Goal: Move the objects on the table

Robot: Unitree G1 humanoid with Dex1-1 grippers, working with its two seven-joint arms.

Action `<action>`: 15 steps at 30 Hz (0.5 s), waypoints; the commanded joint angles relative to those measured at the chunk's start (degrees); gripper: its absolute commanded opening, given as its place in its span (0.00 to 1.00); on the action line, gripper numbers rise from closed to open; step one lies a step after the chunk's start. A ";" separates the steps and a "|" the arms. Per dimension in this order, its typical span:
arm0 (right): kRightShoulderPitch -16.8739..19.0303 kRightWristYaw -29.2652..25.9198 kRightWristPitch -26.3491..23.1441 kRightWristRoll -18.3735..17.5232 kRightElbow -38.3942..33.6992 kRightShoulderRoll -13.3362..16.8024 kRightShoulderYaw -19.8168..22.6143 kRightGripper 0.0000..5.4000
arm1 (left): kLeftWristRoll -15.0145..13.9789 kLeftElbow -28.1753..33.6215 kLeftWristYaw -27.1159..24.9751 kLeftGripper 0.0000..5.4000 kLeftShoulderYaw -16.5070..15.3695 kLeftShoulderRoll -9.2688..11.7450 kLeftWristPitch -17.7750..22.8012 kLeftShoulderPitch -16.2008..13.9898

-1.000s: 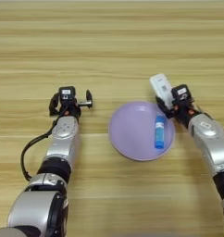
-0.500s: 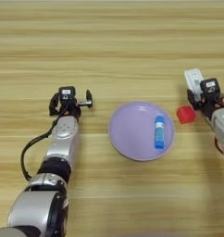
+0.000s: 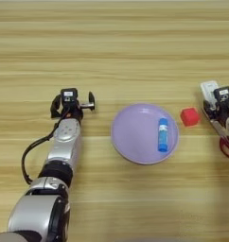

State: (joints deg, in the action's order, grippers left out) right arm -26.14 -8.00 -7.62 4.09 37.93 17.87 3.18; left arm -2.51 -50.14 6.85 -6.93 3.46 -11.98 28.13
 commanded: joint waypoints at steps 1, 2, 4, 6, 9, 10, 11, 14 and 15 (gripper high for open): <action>-1.63 -0.75 -0.87 1.50 3.62 0.73 -1.72 0.54 | 0.73 -0.16 0.36 1.00 0.13 0.10 -0.28 0.63; -1.77 -1.04 -1.02 1.82 4.42 0.67 -2.20 0.54 | 0.73 -0.18 0.38 1.00 0.14 0.09 -0.28 0.65; -2.00 -1.78 -1.29 2.27 5.83 0.49 -3.02 0.54 | 0.72 -0.20 0.39 1.00 0.14 0.08 -0.30 0.67; -2.28 -2.37 -1.79 2.40 7.26 0.35 -3.51 0.54 | 0.72 -0.10 0.42 1.00 0.16 0.06 -0.29 0.61; -2.91 -3.09 -1.63 2.38 9.80 0.16 -3.75 0.54 | 0.71 0.09 0.45 1.00 0.20 0.02 -0.27 0.54; -3.05 -3.33 -1.70 2.53 10.30 0.12 -3.99 0.54 | 0.71 0.15 0.46 1.00 0.21 0.01 -0.25 0.52; -3.14 -3.45 -1.71 2.63 10.63 0.09 -4.16 0.54 | 0.70 0.18 0.48 1.00 0.23 0.01 -0.24 0.52; -3.43 -3.72 -1.64 2.86 11.75 0.08 -4.61 0.54 | 0.66 0.22 0.55 1.00 0.28 -0.01 -0.22 0.54; -3.51 -3.86 -1.72 2.96 12.09 0.08 -4.78 0.54 | 0.65 0.23 0.57 1.00 0.29 -0.01 -0.22 0.54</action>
State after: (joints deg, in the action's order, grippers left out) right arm -28.41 -11.36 -8.41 6.62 49.02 17.92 -0.96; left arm -2.52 -50.14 7.14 -6.70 3.45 -11.99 28.13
